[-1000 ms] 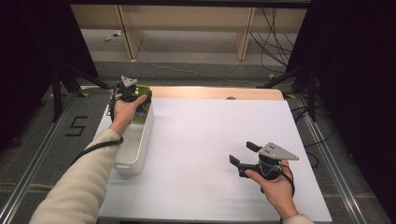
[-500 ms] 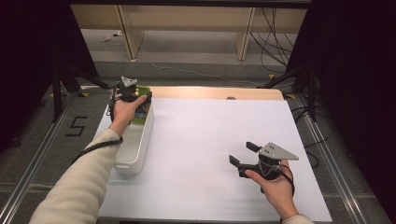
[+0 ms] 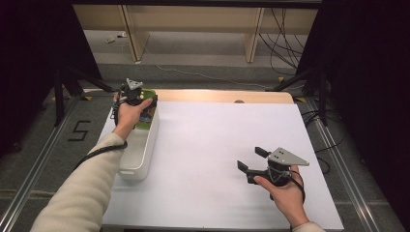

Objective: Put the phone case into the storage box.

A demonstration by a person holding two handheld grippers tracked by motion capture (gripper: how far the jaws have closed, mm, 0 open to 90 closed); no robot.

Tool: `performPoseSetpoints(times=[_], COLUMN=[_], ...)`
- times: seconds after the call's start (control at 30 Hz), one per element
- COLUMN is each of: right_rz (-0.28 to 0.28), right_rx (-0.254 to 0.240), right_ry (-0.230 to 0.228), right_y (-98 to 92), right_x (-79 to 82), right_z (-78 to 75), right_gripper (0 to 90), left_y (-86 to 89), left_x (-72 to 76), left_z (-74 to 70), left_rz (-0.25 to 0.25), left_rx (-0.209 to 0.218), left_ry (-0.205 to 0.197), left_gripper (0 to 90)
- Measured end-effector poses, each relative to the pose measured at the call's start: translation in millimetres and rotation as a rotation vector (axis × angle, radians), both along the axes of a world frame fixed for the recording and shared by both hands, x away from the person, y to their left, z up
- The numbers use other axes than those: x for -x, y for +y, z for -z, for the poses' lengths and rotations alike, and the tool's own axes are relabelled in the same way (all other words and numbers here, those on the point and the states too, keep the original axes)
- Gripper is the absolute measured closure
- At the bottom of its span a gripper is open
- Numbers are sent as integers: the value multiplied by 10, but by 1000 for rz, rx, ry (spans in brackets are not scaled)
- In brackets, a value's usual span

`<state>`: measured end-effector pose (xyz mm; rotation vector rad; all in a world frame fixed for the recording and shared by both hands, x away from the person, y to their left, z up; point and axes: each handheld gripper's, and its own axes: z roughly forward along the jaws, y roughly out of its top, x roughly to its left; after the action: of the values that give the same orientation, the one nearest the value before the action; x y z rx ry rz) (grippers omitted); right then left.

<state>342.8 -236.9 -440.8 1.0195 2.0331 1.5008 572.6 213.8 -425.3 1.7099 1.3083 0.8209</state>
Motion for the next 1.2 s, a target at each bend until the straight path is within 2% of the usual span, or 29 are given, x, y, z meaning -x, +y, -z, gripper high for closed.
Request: performPoseSetpoints(times=[0.17,0.43,1.2], right_rz=[4,3,8], right_rx=[-3,-1,-2], right_ry=[0,2,1], right_y=[0,2,5], right_x=[2,1,1], right_z=[-5,-4,-12], right_gripper=[156,156,156], left_y=[4,-23,10], left_x=[-5,-9,84], left_z=[-28,-71,-114], left_rz=[4,10,26], left_rx=[-5,-21,4], left_ry=[-6,-6,-23], left_gripper=[108,3,0])
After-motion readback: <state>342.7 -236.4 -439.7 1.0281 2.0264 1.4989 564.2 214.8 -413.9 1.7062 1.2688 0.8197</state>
